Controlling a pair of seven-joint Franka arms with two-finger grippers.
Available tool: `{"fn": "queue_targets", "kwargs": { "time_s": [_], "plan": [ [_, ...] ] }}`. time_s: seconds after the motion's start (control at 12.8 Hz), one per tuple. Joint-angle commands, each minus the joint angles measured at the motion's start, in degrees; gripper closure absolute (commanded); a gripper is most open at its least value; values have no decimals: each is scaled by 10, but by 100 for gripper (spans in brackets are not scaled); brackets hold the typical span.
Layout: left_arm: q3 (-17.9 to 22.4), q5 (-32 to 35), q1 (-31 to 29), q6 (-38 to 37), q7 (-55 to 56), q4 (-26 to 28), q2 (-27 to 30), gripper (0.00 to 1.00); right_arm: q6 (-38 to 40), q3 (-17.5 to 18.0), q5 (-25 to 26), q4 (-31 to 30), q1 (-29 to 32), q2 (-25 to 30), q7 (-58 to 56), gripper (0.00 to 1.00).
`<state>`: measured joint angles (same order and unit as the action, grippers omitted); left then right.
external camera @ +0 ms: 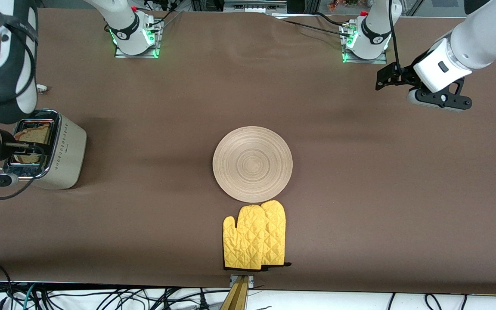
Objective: Move plate and put bread in toaster
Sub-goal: 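Lower the bread slice into the toaster slot with the right gripper, then open the right gripper to release the bread in the slot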
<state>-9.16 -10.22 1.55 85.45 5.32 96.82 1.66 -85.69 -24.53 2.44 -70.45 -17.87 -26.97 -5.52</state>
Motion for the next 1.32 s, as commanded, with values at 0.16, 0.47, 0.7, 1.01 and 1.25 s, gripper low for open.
{"fn": "queue_targets", "kwargs": {
  "time_s": [0.16, 0.47, 0.7, 1.01, 1.25],
  "plan": [
    [-3, -8, -9, -7, -13, -15, -4, 0, 6, 12, -9, -7, -7, 14, -7, 0],
    [-2, -8, -9, -7, -12, -20, -5, 0, 6, 19, -9, -7, -12, 14, -7, 0],
    [-2, 12, -9, -5, -11, -22, -8, 0, -3, 38, -9, -7, -14, 25, -2, 0],
    [-6, 120, -8, -6, -13, -45, -10, 0, -17, 144, -3, -14, 53, 56, -2, 0],
    [-2, 116, -15, -7, -13, -47, -10, 0, -56, 181, -3, -50, 89, 102, 4, 0]
  ]
}}
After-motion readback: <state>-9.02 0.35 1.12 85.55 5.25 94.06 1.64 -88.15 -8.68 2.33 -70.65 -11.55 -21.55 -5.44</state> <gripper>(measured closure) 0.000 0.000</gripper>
